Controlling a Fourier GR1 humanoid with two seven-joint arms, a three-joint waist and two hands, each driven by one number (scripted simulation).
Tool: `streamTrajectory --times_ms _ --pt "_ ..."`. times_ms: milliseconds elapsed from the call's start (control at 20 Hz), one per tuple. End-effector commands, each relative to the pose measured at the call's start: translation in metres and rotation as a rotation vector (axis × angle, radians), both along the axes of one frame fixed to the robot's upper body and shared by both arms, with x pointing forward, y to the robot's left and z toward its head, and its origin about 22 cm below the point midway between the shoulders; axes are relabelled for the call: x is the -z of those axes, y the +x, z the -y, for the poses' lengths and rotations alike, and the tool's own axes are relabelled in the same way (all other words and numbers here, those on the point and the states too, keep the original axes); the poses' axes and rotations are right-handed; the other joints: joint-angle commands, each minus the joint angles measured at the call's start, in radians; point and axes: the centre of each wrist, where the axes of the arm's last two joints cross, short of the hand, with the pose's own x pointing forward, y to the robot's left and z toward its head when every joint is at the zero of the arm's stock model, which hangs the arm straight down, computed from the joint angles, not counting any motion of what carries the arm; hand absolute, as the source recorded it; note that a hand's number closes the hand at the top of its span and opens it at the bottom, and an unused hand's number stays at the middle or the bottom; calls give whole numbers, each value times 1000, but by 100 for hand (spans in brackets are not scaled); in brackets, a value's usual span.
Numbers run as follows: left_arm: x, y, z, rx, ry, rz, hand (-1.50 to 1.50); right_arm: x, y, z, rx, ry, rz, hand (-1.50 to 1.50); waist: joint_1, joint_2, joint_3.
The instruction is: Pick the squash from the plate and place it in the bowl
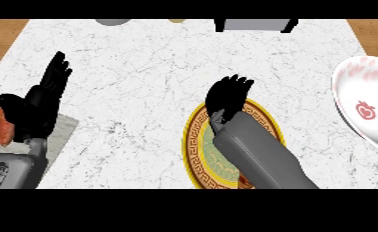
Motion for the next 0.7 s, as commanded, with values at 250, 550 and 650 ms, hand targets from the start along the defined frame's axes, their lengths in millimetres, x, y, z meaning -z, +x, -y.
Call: streamTrajectory --times_ms 250,550,650 --pt "15 -11 -13 -16 -6 -11 0 15 -13 -6 181 -118 50 -150 -17 -1 0" --pt "5 -9 -8 4 1 0 0 26 8 4 228 -125 12 -150 1 4 0" --pt "4 -2 -1 0 13 13 0 42 -1 7 234 -70 -44 150 0 5 1"
